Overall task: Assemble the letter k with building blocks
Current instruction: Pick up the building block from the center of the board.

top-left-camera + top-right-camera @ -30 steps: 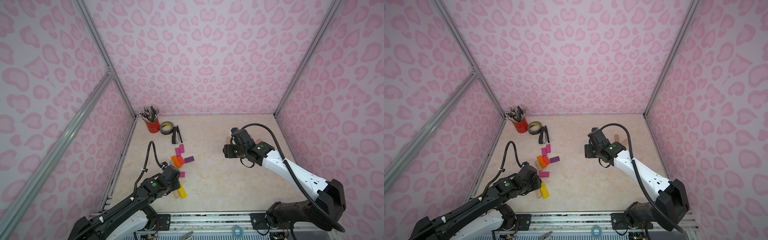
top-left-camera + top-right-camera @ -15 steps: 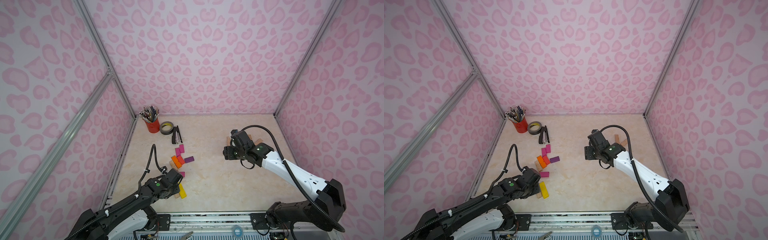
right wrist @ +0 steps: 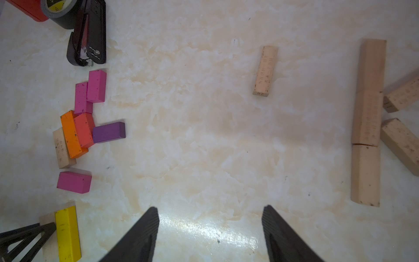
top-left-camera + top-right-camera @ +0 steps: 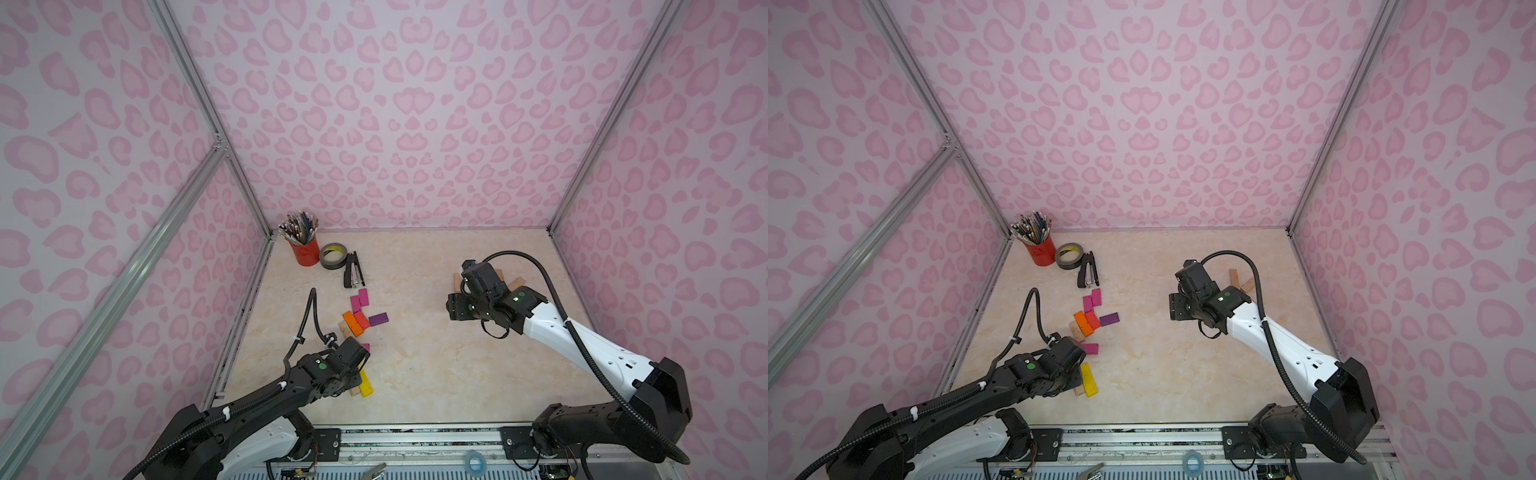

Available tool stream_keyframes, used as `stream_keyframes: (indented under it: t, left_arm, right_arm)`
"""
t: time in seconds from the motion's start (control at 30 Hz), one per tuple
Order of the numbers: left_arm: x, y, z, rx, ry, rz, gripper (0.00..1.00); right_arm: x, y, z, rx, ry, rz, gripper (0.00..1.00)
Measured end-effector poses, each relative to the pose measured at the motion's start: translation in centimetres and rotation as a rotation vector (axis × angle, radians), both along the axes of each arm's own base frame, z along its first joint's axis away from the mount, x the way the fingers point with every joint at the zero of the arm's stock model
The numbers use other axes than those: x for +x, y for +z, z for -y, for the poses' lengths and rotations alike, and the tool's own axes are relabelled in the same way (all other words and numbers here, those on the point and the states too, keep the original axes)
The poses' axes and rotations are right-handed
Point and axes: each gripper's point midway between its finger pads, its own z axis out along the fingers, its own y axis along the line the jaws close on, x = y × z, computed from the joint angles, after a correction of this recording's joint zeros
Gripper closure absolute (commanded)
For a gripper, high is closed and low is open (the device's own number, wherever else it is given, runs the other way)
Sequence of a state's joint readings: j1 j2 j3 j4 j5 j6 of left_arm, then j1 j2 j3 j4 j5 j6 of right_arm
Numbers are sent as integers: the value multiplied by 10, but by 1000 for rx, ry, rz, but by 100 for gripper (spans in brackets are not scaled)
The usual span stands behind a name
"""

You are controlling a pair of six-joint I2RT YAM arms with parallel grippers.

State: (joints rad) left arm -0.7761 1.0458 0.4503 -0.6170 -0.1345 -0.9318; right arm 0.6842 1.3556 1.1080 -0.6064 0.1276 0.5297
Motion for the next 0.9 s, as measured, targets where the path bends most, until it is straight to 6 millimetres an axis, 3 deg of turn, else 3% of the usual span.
stream_keyframes:
  t: [0.2,0.5,0.57,0.7,0.9]
  left_arm:
    - [-1,-3,-1,18,-14,-15,58]
    - [1,-1,1,12,-18,-7,93]
    - [5,6,5,-4,-19,12,96]
    - [18,32,17,-66,-29,86,99]
    - [58,109,49,-273,-49,335,100]
  right_arm:
    - [0,-2,1,-5,-3,-1,26]
    - [0,-2,2,-9,-5,-2,26]
    - [1,-2,3,-13,-10,2,26]
    - [2,3,4,-8,-23,9,26]
    - [-2,29,-9,88,15,44,25]
